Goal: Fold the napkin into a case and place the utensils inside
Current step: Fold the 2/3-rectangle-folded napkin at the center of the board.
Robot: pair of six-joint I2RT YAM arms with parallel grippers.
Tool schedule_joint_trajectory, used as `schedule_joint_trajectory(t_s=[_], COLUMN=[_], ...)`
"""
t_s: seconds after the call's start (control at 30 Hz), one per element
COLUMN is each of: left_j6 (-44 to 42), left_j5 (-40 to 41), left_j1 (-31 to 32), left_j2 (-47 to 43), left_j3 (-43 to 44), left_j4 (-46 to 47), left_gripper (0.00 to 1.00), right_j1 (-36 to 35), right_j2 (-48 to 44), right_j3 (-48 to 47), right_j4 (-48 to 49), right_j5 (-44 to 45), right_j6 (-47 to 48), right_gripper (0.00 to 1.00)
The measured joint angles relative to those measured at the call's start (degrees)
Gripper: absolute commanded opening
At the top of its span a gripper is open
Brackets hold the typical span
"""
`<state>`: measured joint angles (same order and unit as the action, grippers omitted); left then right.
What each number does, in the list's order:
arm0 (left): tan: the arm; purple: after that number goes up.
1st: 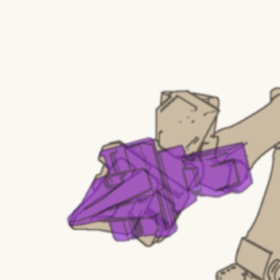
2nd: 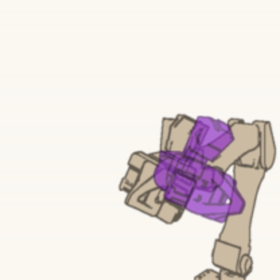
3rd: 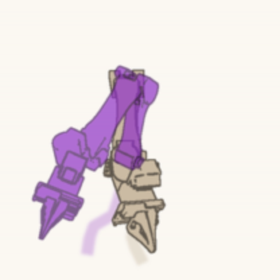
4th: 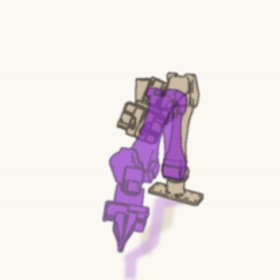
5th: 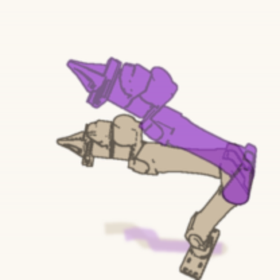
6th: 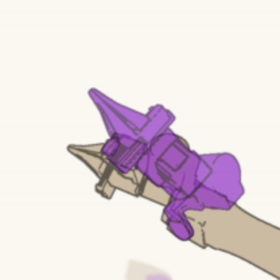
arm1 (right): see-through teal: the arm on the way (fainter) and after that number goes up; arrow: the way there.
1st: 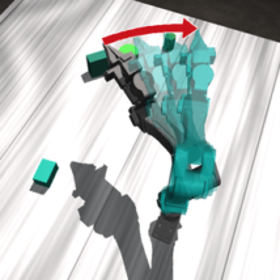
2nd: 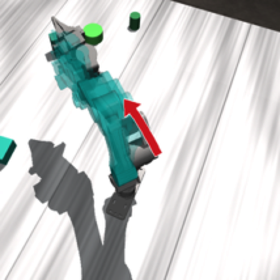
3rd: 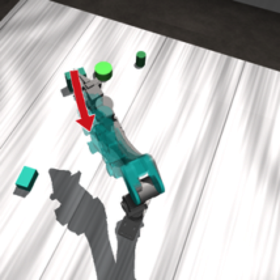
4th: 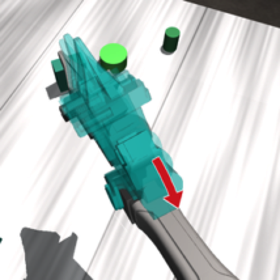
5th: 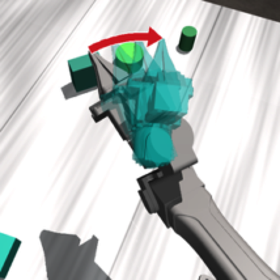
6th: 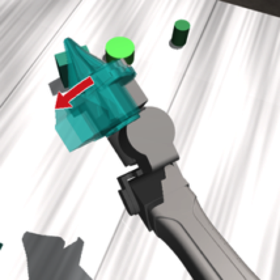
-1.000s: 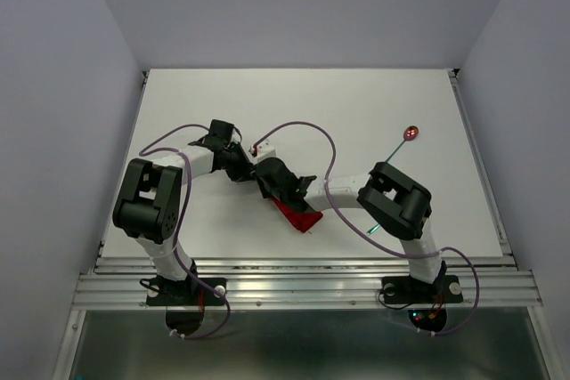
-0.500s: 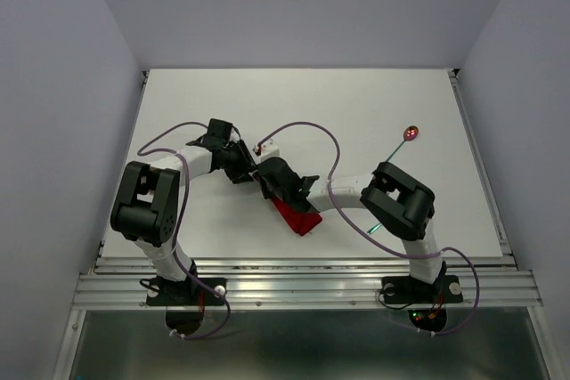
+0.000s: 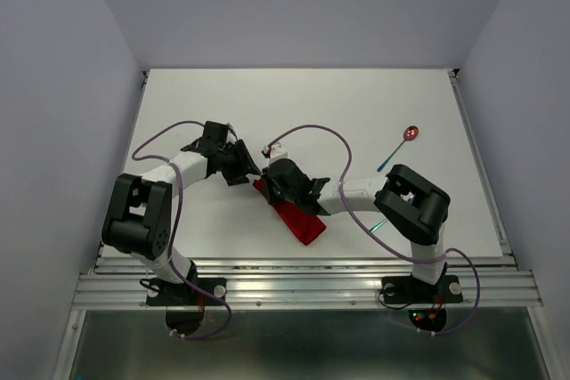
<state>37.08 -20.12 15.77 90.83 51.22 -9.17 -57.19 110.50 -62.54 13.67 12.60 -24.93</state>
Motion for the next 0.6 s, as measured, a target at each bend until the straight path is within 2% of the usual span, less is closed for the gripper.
schedule_joint_trajectory(t_s=[0.17,0.3,0.43,0.57,0.6], left_j6=[-0.13,-0.13,-0.17,-0.17,-0.17], left_j5=[-0.04,-0.11,-0.24,-0.26,-0.26], left_j1=[0.00,0.00,0.00,0.00,0.00], left_j2=[-0.70,-0.70,-0.70,-0.70,-0.70], left_j3=[-3.06,-3.58,-3.58,-3.58,-3.58], left_j4=[0.11,0.24,0.55,0.74,0.76], left_gripper=[0.56,0.56,0.56,0.56,0.56], right_j1=[0.22,0.28,0.59,0.59,0.59], right_j2=[-0.07,-0.07,-0.07,-0.07,-0.07], right_j3=[0.48,0.50,0.50,0.50,0.50], right_j4=[-0.02,0.04,0.04,0.04,0.04], right_j5=[-2.03,-2.56,-2.78,-2.80,-2.78], right_j6=[-1.33,-2.14,-2.60,-3.23,-3.39], right_gripper=[0.10,0.19,0.19,0.27,0.24])
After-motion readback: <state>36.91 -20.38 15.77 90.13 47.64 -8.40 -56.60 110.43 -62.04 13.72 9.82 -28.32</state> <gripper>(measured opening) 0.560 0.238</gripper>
